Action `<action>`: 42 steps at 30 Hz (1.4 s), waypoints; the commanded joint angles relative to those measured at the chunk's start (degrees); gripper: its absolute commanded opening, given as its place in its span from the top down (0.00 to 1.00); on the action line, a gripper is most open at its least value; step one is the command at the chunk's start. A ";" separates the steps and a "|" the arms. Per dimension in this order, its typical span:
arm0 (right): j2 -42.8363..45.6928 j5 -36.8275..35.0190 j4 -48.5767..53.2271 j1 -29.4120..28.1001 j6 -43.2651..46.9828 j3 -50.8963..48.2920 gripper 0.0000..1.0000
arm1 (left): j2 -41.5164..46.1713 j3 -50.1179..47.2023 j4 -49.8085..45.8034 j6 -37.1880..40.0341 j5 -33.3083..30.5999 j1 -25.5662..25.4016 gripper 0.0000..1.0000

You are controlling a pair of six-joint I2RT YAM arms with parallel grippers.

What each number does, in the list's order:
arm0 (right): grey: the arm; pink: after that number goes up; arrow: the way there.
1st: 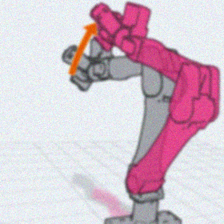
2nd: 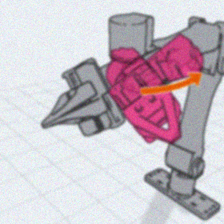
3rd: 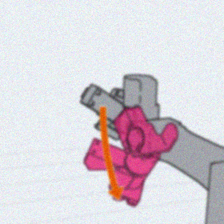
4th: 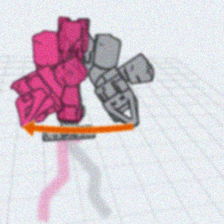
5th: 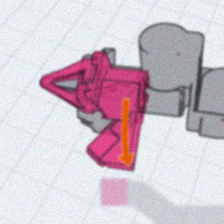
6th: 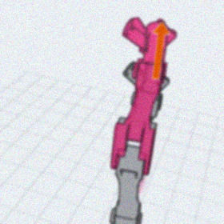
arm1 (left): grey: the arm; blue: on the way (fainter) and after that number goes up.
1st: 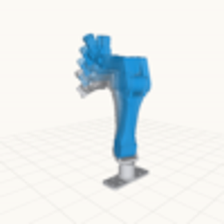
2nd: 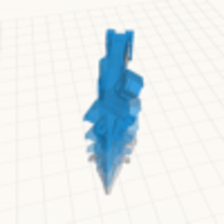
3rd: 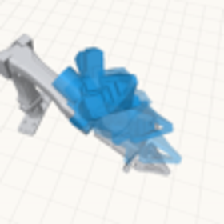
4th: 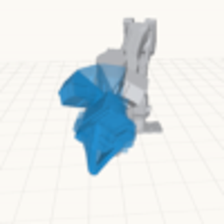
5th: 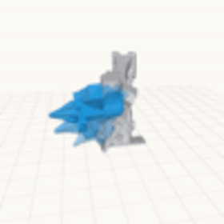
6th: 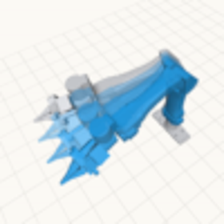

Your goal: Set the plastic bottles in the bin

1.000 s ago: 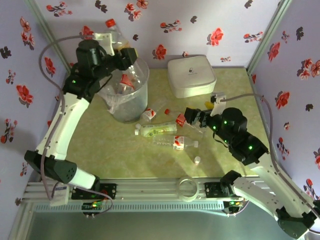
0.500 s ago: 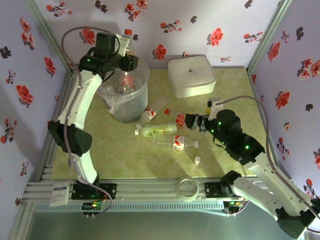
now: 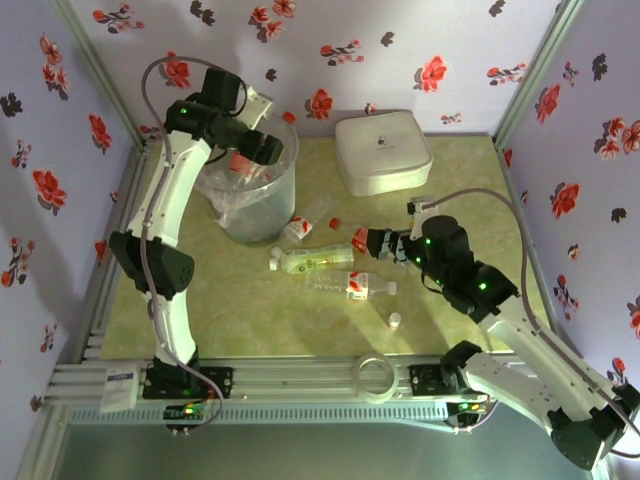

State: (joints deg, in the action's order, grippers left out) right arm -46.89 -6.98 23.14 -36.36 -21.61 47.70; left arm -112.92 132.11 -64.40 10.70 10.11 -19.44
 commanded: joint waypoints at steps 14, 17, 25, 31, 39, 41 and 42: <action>-1.00 -0.69 -0.39 0.51 -1.23 -0.48 0.01 | 5.80 -10.80 19.03 -15.09 3.17 1.68 0.47; -0.91 -0.50 -0.44 0.57 -1.52 -0.83 0.01 | 5.73 -15.36 23.27 -16.87 2.87 1.65 0.55; 0.05 -0.47 -0.12 0.50 -2.56 -2.22 0.01 | 8.20 -27.52 25.23 -17.70 -3.44 1.65 0.72; -0.98 -1.05 -0.13 0.59 -2.09 -2.12 0.01 | 13.04 -34.86 26.97 -18.36 -5.12 2.51 0.75; -2.99 -6.89 9.42 4.10 6.39 2.18 0.01 | 14.22 -38.09 28.76 -19.52 -1.44 2.47 0.74; -4.37 -6.90 11.80 7.25 9.51 2.48 0.01 | 14.14 -38.08 29.49 -19.86 -0.07 2.46 0.73; -5.18 -5.13 12.31 9.31 11.17 2.33 0.01 | 14.13 -37.91 29.60 -20.02 0.32 2.36 0.72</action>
State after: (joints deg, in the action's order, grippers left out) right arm -50.59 -10.90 30.46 -30.46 -16.78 48.47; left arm -98.04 96.14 -31.88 -8.10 8.14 -17.23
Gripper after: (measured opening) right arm 0.993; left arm 0.277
